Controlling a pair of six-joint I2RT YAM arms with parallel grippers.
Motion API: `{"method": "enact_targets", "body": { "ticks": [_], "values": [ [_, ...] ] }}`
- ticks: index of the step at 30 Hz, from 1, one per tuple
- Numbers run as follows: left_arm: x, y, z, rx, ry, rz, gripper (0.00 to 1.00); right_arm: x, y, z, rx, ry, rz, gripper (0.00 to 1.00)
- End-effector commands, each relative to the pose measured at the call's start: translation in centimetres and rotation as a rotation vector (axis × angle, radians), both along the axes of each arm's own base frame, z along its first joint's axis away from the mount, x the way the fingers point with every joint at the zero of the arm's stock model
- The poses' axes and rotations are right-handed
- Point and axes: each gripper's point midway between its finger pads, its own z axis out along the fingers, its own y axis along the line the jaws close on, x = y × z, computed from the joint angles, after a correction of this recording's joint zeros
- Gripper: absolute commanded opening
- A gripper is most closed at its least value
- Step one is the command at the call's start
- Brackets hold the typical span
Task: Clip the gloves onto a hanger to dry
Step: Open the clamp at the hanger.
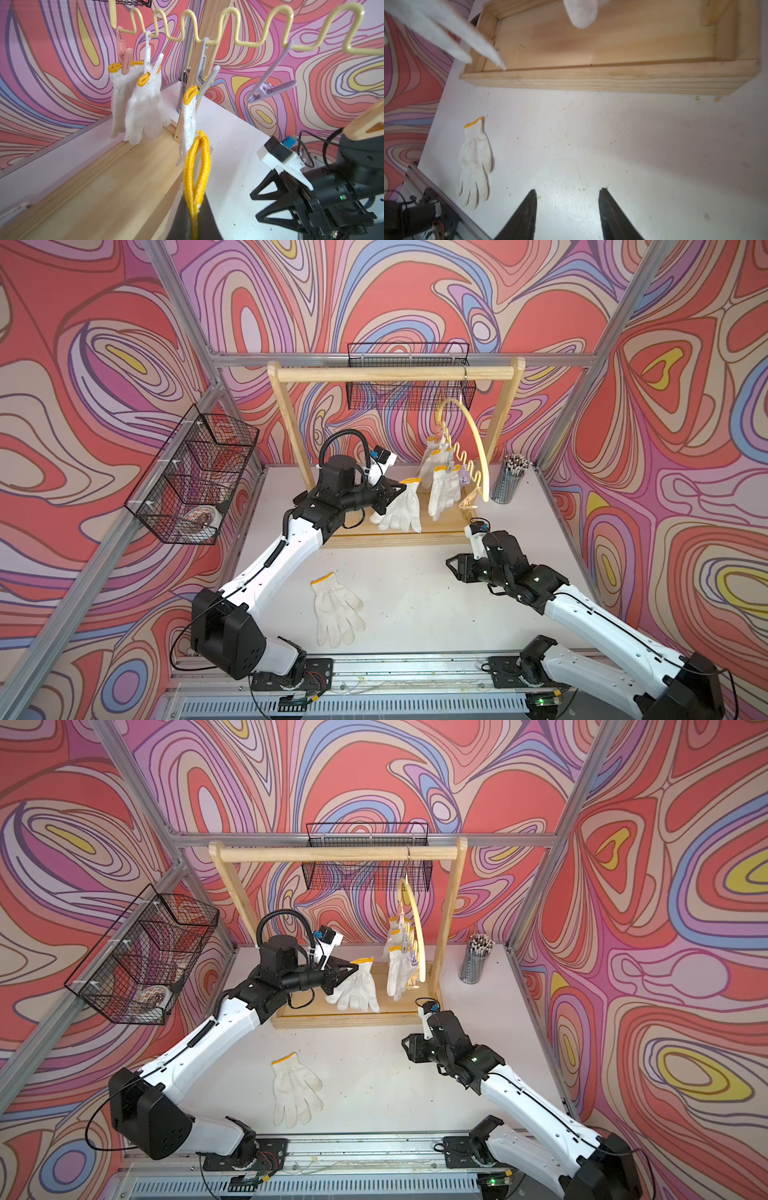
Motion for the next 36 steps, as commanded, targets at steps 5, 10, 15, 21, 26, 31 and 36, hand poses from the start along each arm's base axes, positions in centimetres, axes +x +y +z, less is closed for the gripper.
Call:
{"method": "enact_targets", "body": {
  "ticks": [5,10,15,21,26,31,36],
  "values": [
    [-0.7,-1.2,1.1,0.002,-0.029,-0.074,0.0,3.0,-4.7,1.5,-0.027,-0.055,-0.184,0.51],
    [-1.5,-2.3,0.7,0.049,-0.036,-0.106,0.0,5.9,-5.9,4.8,-0.034,-0.126,-0.163,0.57],
    [-2.2,-3.5,-1.0,0.13,-0.026,-0.143,0.0,8.6,-6.0,9.5,0.003,-0.264,-0.083,0.62],
    [-2.2,-4.5,-0.9,0.096,-0.02,-0.178,0.0,8.4,-1.8,14.2,-0.022,-0.493,0.286,0.72],
    [-2.0,-5.0,-0.6,0.085,-0.033,-0.186,0.0,7.8,0.0,16.3,-0.076,-0.571,0.496,0.86],
    [-1.9,-5.1,-0.7,0.078,-0.03,-0.192,0.0,9.5,0.1,17.7,-0.125,-0.614,0.526,0.86],
    [-2.2,-5.2,-0.4,0.073,-0.039,-0.204,0.0,10.4,0.0,19.2,-0.096,-0.658,0.563,0.83]
  ]
}}
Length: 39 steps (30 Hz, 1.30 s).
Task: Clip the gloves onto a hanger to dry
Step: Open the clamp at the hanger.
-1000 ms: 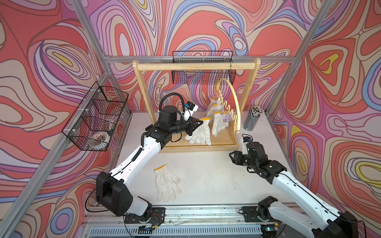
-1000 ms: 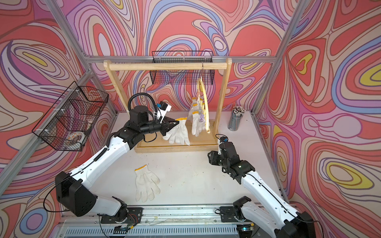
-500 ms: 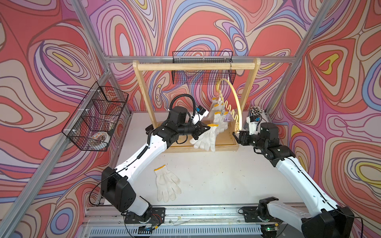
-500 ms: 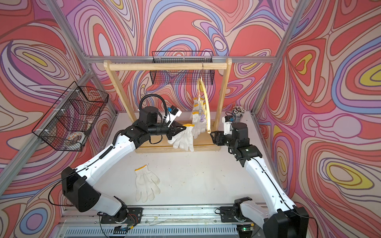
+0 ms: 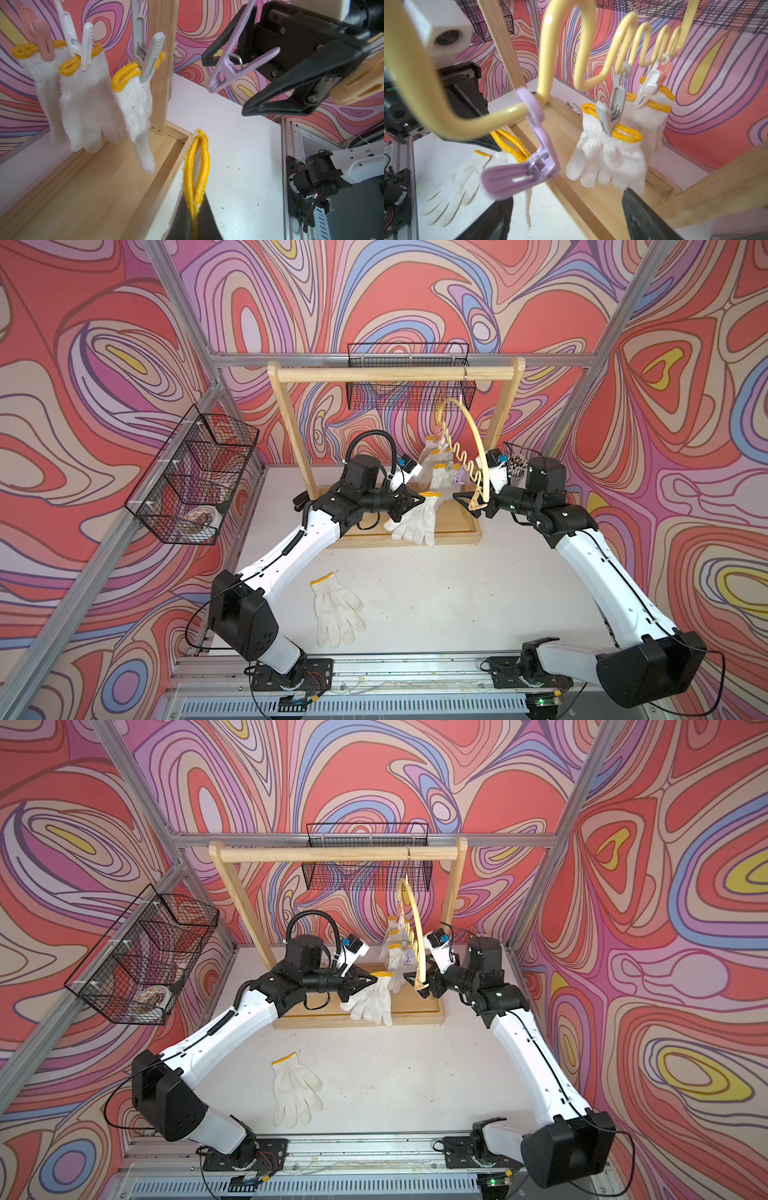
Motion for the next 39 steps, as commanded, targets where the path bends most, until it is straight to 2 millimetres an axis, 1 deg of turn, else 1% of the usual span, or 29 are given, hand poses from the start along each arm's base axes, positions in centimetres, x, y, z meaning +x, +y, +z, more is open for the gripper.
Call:
{"method": "enact_targets", "body": {
  "ticks": [1,4,7,12,16,20,27,39],
  "values": [
    [-0.3,-0.6,2.0,-0.03,-0.063,-0.041,0.0,0.0,0.2,1.1,0.0,-0.032,0.078,0.82],
    [-0.6,-0.8,2.1,-0.039,-0.066,-0.061,0.0,-0.1,0.0,1.8,0.011,-0.042,0.135,0.78],
    [-0.6,-1.0,2.1,-0.046,-0.064,-0.072,0.0,-0.3,-0.2,3.0,0.058,-0.048,0.197,0.74],
    [-0.7,-1.3,2.1,-0.057,-0.065,-0.088,0.0,-0.7,0.4,3.8,0.091,-0.036,0.288,0.74],
    [-0.5,-1.5,2.2,-0.061,-0.07,-0.092,0.0,-0.8,0.9,4.1,0.115,-0.021,0.346,0.73],
    [-0.4,-1.6,2.3,-0.06,-0.069,-0.092,0.0,-1.5,1.3,3.6,0.121,0.003,0.406,0.74],
    [-0.4,-1.7,2.5,-0.065,-0.067,-0.098,0.0,-1.6,1.4,3.5,0.123,-0.005,0.431,0.72],
    [-0.4,-2.4,2.6,-0.061,-0.06,-0.111,0.0,-1.4,1.7,5.0,0.135,-0.05,0.467,0.67]
  ]
}}
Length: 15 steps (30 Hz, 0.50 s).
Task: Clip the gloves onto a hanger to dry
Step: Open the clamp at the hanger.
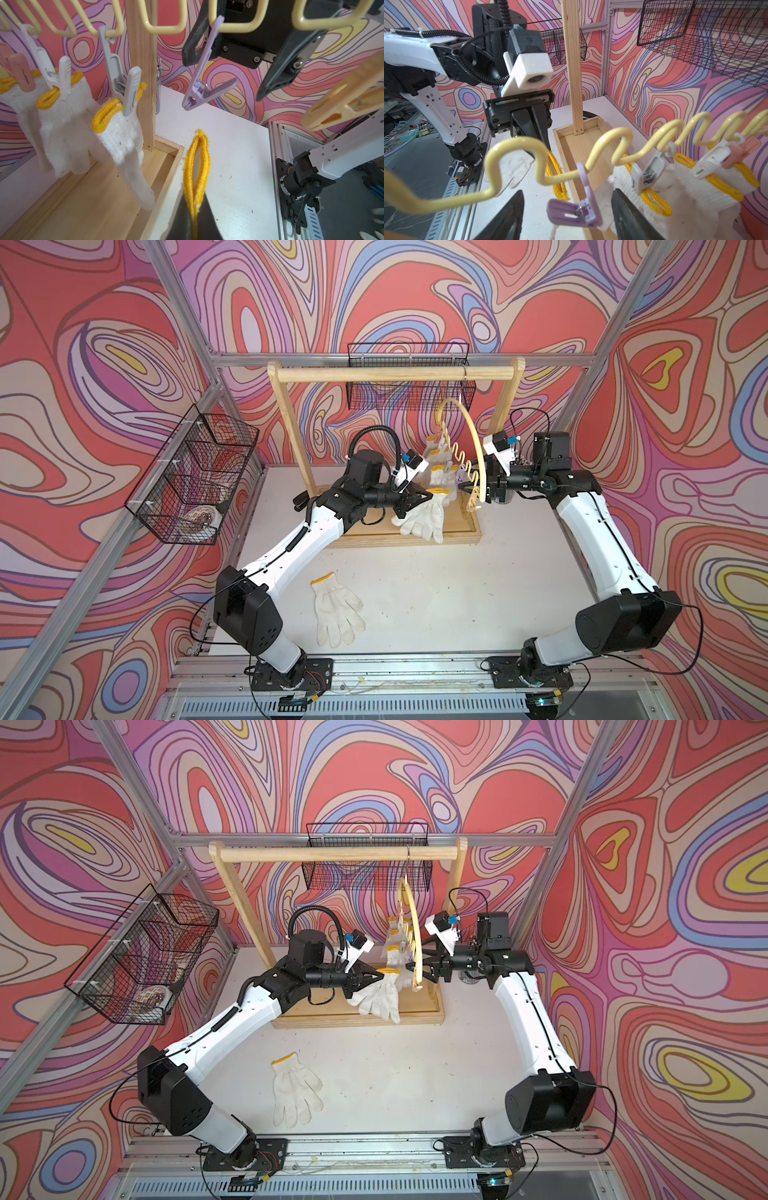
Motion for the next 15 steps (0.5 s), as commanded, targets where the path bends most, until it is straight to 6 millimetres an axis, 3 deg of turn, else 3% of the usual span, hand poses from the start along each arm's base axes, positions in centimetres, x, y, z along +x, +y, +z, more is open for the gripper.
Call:
{"method": "enact_targets", "body": {
  "ticks": [1,15],
  "values": [
    [-0.12,-0.72,0.76,-0.011,-0.025,-0.033,0.0,-0.22,0.19,0.56,0.019,-0.008,0.031,0.66],
    [-0.36,-0.79,0.59,0.003,-0.031,-0.038,0.0,-0.24,0.41,0.62,0.036,0.004,0.045,0.66]
  ]
}}
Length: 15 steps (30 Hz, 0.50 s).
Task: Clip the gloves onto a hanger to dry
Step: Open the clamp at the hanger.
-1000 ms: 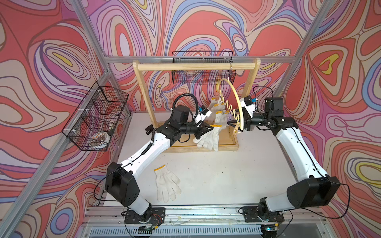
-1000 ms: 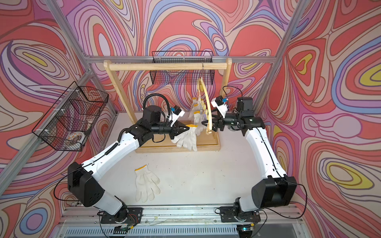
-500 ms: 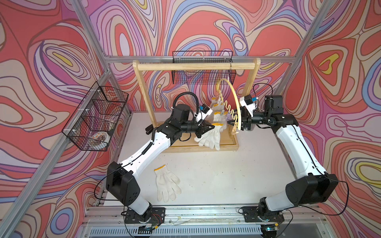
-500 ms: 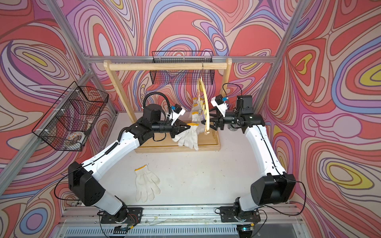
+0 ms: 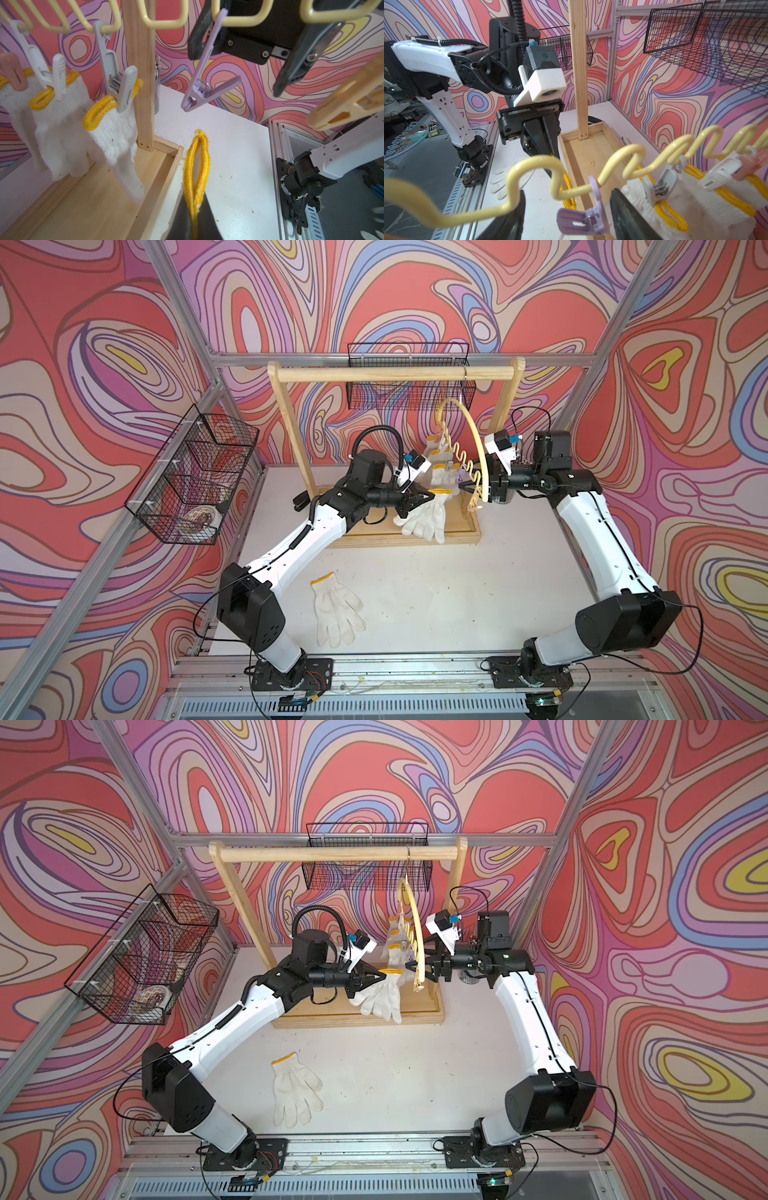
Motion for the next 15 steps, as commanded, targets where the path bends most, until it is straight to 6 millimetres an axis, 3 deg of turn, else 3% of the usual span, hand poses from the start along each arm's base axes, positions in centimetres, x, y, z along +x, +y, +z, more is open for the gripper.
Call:
{"method": "enact_targets", "body": {
  "ticks": [1,15],
  "values": [
    [-0.42,-0.26,0.94,-0.003,-0.033,-0.026,0.0,0.19,0.22,0.02,0.011,0.009,0.016,0.66],
    [-0.46,-0.34,0.9,-0.005,-0.031,-0.027,0.0,-0.24,0.7,-0.65,-0.014,0.012,0.004,0.61]
  ]
}}
